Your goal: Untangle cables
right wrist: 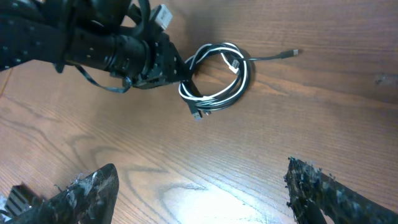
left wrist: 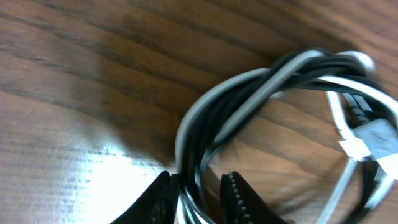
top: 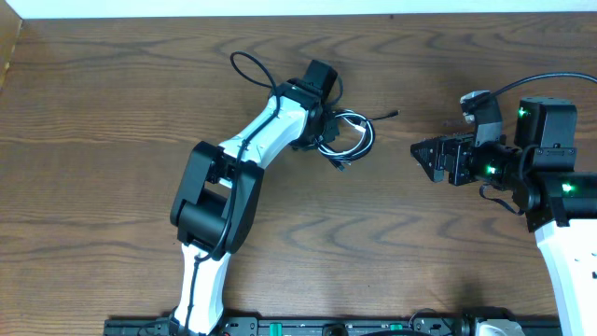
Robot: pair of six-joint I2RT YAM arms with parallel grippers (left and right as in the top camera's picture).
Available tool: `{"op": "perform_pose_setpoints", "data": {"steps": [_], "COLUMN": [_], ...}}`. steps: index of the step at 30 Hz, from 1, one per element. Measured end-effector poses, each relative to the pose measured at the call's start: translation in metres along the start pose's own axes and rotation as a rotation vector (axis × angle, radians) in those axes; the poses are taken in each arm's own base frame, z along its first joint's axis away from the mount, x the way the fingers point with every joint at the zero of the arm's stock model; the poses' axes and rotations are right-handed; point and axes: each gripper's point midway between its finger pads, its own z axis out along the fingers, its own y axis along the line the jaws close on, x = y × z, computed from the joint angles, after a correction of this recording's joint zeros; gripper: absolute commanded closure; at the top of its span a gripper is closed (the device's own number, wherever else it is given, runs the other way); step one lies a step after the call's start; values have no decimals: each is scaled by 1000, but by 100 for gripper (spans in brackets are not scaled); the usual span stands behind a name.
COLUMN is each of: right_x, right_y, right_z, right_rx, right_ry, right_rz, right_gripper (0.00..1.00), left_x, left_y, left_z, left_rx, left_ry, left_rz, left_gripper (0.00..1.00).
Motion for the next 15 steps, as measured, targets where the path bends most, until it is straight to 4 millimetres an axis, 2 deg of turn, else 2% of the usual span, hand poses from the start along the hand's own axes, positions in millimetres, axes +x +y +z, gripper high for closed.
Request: {"op": "perform_pose_setpoints", "data": {"steps": [5,7,10,15], "right_x": [1,0,0,0], "right_y": [0,0,0,-2], "right_z": [0,0,0,2], "right_rx": [0,0,0,3], "right_ry": [3,2,2,5], "right_rz": [2,1,2,16], "right_gripper": [17,17,18,25], "left_x": [0,0,1,0], "left_y": [0,-1,-3,-3], "left_z": [9,9,9,9], "left_rx": [0,2,2,-12], "left_ry": [1,0,-4,-20], "left_rz": [0,0,5,16], "left_gripper": [81,92,93,93]}}
